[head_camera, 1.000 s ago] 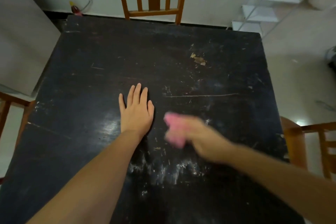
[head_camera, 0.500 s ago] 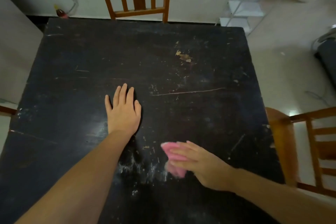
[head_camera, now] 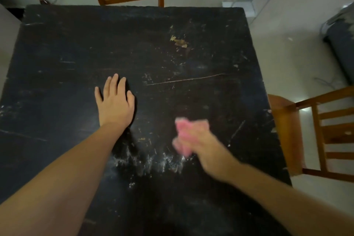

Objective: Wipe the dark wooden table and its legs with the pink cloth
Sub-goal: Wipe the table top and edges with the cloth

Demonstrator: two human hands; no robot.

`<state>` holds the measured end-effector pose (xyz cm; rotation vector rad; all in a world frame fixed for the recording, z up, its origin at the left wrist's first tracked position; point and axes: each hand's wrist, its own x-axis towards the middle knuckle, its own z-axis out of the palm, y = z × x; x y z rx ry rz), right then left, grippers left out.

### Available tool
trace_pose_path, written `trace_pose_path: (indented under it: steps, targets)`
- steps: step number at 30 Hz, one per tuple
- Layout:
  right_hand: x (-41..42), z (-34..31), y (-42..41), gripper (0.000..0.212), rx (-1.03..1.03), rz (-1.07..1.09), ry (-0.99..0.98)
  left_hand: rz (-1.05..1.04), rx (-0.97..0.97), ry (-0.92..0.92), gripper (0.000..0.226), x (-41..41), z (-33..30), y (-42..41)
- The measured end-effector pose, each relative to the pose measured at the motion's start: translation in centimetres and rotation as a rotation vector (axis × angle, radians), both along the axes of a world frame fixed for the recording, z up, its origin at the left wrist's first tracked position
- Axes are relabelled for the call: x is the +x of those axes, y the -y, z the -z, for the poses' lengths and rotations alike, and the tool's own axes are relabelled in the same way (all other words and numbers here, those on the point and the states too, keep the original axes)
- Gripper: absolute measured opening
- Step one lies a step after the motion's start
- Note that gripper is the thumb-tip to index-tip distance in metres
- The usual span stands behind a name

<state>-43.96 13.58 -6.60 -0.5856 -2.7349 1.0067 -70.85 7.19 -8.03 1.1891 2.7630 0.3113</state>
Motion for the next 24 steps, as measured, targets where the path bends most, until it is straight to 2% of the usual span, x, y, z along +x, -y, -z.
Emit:
trace_pose_path:
  steps: [1,2,3,5,7,8,9,10,11,13,14,15,17,18,19,20,21,22,23,24]
  targets:
    - [1.3,-0.2,2.7,0.033,-0.037,-0.147,0.031,0.003,-0.002,0.001,0.047,0.0,0.0,0.0]
    - [2.1,0.4,3.1,0.035,0.021,-0.196,0.009,0.004,-0.004,0.002,0.047,0.0,-0.1,0.0]
    - [2.4,-0.6,1.2,0.03,0.074,-0.142,0.011,0.005,-0.006,0.003,0.047,0.0,-0.1,0.0]
    - [2.0,-3.8,-4.5,0.024,0.105,0.136,-0.014,0.004,-0.005,0.007,0.047,0.1,-0.1,-0.1]
    - [1.9,-4.5,-10.2,0.028,0.041,0.273,-0.086,0.003,-0.001,0.016,0.047,0.1,-0.1,-0.1]
    - [2.7,-4.8,-12.1,0.026,0.034,0.387,-0.043,0.003,0.002,0.017,0.047,0.1,-0.1,-0.1]
    - [3.1,-4.0,-13.7,0.036,-0.068,0.478,-0.001,0.003,0.007,0.015,0.047,0.1,-0.2,-0.1]
    - [3.8,-3.1,-13.7,0.045,-0.096,0.545,-0.013,0.004,0.006,0.013,0.047,0.1,-0.2,0.0]
    - [3.6,-1.7,-13.0,0.044,-0.061,0.595,0.017,0.006,0.003,0.01,0.047,0.2,-0.3,0.0]
    - [3.2,-0.1,-7.8,0.027,0.015,0.513,0.14,0.012,0.004,0.009,0.047,0.2,-0.3,-0.1]
    - [2.9,0.6,-4.4,0.018,-0.067,0.503,0.113,0.012,0.004,0.013,0.047,0.2,-0.3,-0.1]
    - [3.2,1.1,-0.7,0.016,-0.072,0.359,0.053,0.01,0.003,0.014,0.047,0.2,-0.4,-0.1]
    - [3.7,-0.4,5.0,0.041,-0.044,0.091,-0.025,0.012,-0.004,0.012,0.047,0.2,-0.5,-0.1]
    - [4.4,-1.0,5.6,0.045,0.044,0.006,-0.036,0.008,-0.007,0.013,0.047,0.3,-0.6,-0.3]
    - [4.3,-2.3,4.4,0.038,-0.017,-0.055,-0.004,0.001,-0.008,0.012,0.046,0.5,-0.7,-0.5]
    - [4.3,-4.2,2.5,0.038,-0.089,0.035,-0.067,0.003,-0.006,0.007,0.046,0.9,-0.9,-0.8]
    - [4.3,-5.6,-0.6,0.044,-0.113,0.256,-0.155,0.031,-0.002,-0.003,0.045,1.4,-0.9,-1.3]
    - [5.1,-5.3,-3.6,0.04,-0.128,0.287,-0.231,0.093,0.002,-0.012,0.045,2.5,-0.9,-1.9]
    - [5.5,-5.4,-6.1,0.035,-0.107,0.327,-0.25,0.173,0.011,-0.018,0.045,3.7,-0.7,-2.6]
    - [6.4,-5.3,-8.1,0.03,-0.072,0.426,-0.169,0.259,0.021,-0.021,0.044,5.0,-0.7,-3.4]
